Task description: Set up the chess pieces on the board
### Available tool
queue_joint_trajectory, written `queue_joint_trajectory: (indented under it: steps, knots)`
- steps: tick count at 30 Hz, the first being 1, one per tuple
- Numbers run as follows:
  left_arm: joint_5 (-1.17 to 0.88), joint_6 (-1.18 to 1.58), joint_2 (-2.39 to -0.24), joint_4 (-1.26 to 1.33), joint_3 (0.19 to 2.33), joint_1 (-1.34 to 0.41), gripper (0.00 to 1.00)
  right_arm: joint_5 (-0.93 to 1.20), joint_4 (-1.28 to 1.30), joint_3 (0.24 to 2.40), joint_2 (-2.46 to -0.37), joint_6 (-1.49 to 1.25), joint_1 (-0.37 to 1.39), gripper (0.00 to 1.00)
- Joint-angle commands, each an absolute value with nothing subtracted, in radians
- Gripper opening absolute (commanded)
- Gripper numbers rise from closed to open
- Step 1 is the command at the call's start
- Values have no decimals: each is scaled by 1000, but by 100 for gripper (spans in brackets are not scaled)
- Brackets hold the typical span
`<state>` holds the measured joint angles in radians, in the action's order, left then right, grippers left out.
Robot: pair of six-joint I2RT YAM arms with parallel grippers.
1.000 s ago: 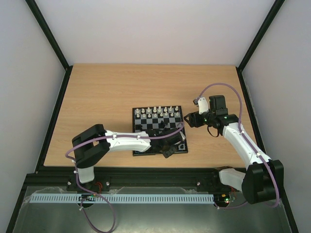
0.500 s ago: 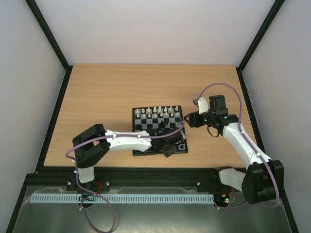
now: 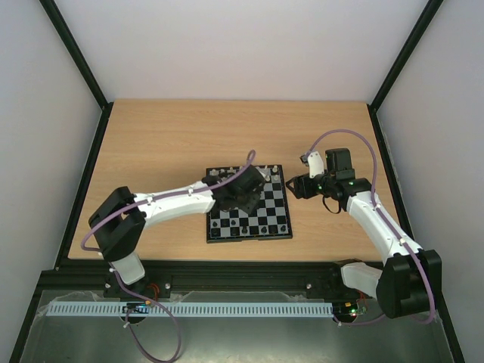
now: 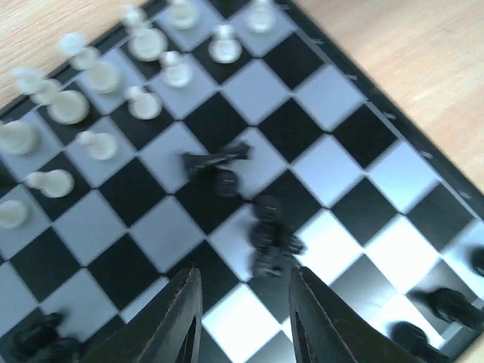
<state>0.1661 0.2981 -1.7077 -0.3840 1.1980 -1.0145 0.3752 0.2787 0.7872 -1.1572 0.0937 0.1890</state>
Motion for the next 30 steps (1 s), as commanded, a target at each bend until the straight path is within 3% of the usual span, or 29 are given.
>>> queue_joint_trajectory:
  steps: [1,5,12,23,30]
  knots:
    - [94,323,-1710,-355,1165,-961,35,385,314,770,-1131,108,184,71]
    - [40,307,-1757,-328,1179,-953,46,385,315,770,-1128,109,184,71]
    - [41,320,-1825,-313,1204,-945,47,384,316,769,-1124,112,184,71]
    - [86,354,-1861,-300,1212,-916,34,384,318,767,-1123,114,184,71]
    - [78,355,-1871,-281,1215,-905,31,385,319,768,-1127,117,184,71]
